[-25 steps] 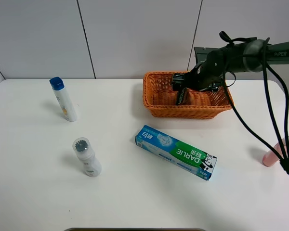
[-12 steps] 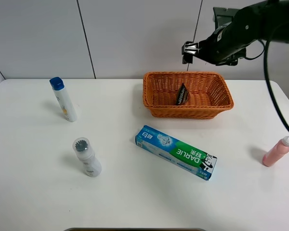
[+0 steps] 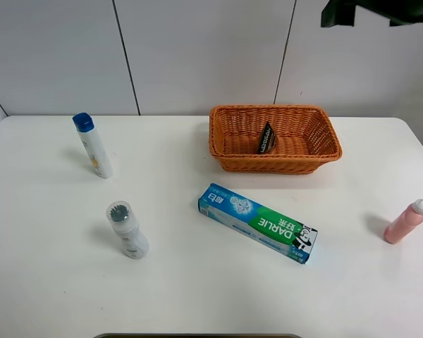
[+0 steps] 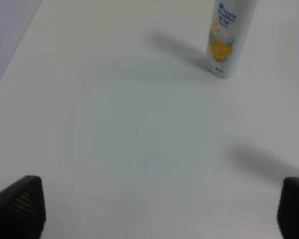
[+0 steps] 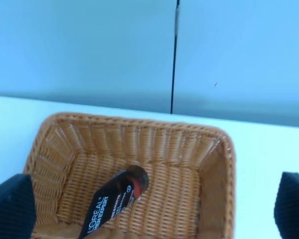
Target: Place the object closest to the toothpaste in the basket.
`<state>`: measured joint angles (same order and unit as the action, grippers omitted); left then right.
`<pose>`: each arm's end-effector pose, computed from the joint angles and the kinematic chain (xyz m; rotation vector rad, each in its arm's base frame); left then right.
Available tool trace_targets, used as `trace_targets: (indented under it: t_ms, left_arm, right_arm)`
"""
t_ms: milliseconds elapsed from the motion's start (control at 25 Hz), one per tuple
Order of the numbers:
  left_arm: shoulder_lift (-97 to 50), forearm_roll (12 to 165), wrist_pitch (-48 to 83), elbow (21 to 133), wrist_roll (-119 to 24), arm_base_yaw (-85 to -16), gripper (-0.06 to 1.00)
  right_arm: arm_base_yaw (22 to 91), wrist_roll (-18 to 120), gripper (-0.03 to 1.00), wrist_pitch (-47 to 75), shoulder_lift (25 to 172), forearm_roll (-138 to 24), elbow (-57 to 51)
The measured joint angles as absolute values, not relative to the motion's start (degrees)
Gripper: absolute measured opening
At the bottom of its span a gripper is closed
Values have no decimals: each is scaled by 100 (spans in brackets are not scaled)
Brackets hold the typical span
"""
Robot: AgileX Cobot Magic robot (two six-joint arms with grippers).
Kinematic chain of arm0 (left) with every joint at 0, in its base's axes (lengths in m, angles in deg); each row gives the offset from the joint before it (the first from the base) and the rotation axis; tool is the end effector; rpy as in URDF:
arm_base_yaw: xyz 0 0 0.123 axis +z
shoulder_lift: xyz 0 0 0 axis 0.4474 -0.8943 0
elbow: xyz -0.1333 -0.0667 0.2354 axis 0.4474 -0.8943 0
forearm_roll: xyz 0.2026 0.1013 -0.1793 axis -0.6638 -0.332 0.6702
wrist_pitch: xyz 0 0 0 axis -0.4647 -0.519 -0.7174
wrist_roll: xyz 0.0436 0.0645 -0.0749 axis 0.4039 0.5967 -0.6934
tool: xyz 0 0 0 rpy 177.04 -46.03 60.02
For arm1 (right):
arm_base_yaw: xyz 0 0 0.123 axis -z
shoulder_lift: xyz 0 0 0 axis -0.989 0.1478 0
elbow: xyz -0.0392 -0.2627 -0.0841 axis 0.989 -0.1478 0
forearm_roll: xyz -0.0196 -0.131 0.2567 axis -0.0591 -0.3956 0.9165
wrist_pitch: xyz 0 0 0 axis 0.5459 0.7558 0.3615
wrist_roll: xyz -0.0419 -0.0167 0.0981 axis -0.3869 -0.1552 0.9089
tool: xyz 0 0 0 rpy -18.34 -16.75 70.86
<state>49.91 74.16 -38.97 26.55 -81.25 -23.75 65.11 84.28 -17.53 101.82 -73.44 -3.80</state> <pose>0.0482 0.0039 0.2914 -0.0417 2.0248 0.0574 0.3343 0.0870 0.4005 -0.1722 2.1329 0.1012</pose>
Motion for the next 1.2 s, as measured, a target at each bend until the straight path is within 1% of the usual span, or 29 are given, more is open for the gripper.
trace_targets:
  t_ms: [720,1040,1200]
  left_arm:
    - [4991,7416,-3897,2655,-8125,-2375,94]
    - [4991,7416,-3897,2655,-8125,-2375,94]
    - [4991,7416,-3897,2655,-8125,-2375,94]
  right_arm:
    - [6511,7772,99,-3226,6752,-7344,-380]
    - [6511,7732,99,-4470,5558,-7350,-380]
    - [6804,7595,99,-4630,5154,-7350,-380]
